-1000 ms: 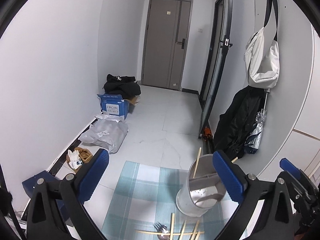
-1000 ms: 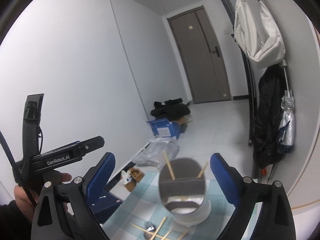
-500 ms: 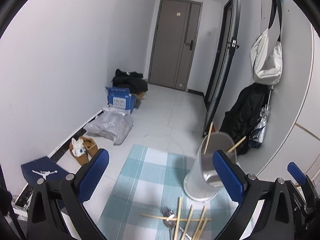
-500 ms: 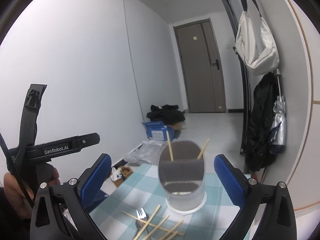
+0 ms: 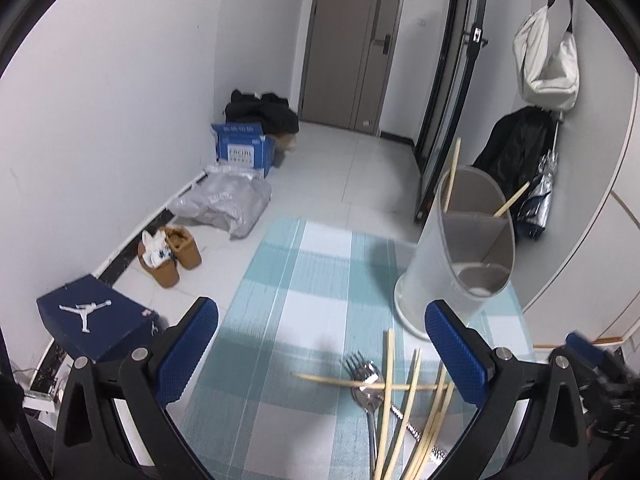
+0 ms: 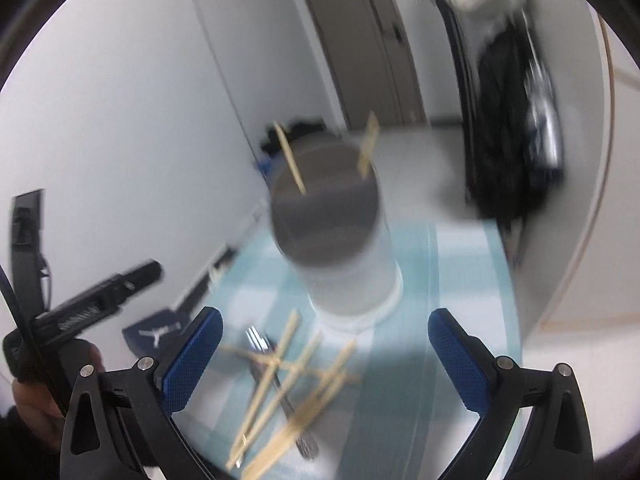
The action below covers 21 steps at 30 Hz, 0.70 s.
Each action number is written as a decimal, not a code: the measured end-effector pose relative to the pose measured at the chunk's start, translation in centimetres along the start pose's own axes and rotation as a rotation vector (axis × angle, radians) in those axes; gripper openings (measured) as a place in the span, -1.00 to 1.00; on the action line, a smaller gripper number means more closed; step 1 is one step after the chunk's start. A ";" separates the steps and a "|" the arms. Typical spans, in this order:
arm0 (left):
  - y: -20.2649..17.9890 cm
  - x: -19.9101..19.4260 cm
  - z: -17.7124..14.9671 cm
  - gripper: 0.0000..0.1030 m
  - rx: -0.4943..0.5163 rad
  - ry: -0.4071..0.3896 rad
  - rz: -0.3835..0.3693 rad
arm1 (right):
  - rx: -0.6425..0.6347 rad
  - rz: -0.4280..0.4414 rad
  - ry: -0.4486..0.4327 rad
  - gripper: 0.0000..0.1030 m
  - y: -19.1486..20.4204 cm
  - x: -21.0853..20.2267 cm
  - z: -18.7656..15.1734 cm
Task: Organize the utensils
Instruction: 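Withdraw the right gripper from the holder back toward the pile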
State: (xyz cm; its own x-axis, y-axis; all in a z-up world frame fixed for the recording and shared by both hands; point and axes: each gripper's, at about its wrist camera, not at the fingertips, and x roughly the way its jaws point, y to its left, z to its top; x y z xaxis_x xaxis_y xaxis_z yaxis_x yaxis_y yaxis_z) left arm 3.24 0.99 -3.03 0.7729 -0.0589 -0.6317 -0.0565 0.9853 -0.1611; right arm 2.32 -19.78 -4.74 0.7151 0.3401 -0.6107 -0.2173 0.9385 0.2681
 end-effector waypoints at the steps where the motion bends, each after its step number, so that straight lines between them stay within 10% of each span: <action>1: 0.1 0.2 0.1 0.97 -0.012 0.015 -0.015 | 0.023 -0.018 0.045 1.00 -0.5 0.8 -0.5; 21: 1.7 1.7 0.5 0.97 -0.037 0.087 -0.005 | 0.148 -0.001 0.417 -0.24 -1.5 9.6 -5.3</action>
State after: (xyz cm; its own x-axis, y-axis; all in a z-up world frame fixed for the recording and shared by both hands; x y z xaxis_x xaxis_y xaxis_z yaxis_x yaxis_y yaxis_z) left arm 4.74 2.66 -4.00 0.7154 -0.0789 -0.6942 -0.0773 0.9786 -0.1909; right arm 5.96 -17.62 -14.94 0.3797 0.3621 -0.8513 -0.0977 0.9308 0.3523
